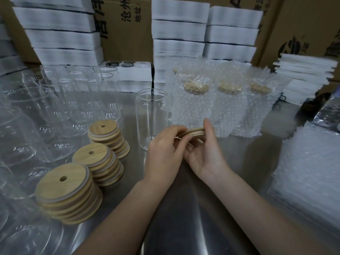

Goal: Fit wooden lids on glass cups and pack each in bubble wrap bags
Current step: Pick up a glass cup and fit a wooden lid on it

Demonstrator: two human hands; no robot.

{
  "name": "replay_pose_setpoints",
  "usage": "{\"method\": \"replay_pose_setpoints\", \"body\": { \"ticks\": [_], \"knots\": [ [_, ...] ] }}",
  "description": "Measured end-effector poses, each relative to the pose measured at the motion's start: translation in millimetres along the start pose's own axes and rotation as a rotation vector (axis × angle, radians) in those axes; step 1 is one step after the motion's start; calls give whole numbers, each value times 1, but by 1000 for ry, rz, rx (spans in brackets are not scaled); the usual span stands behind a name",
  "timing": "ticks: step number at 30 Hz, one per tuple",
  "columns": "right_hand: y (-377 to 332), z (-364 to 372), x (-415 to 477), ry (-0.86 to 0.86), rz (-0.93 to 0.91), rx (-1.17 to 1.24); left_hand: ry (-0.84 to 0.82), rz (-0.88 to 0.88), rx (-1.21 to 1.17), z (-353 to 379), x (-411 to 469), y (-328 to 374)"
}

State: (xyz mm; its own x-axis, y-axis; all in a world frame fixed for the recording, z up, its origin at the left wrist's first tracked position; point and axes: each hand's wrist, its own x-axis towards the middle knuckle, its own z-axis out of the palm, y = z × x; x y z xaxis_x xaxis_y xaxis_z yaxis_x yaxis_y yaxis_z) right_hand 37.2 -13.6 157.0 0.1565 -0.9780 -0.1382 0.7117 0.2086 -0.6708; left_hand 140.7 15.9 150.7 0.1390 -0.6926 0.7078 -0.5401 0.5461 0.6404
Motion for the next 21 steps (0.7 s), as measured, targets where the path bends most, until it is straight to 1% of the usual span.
{"method": "replay_pose_setpoints", "body": {
  "ticks": [4,10,12,15,18,21],
  "knots": [
    [-5,-4,-5,-131,8,-91,-33,17,12,1,1,-2],
    [-8,-6,-10,-189,27,-270,-65,-38,5,4,3,-5],
    [-9,-7,-13,-190,32,-319,-53,-55,-23,4,2,-5],
    [-8,-7,-15,-171,51,-330,-51,-73,-59,3,3,-5],
    [-7,-8,-16,-133,73,-313,-131,-118,-137,5,2,-3],
    [-8,-11,-14,-94,84,-302,-206,-215,-227,8,0,1]
  ]
}}
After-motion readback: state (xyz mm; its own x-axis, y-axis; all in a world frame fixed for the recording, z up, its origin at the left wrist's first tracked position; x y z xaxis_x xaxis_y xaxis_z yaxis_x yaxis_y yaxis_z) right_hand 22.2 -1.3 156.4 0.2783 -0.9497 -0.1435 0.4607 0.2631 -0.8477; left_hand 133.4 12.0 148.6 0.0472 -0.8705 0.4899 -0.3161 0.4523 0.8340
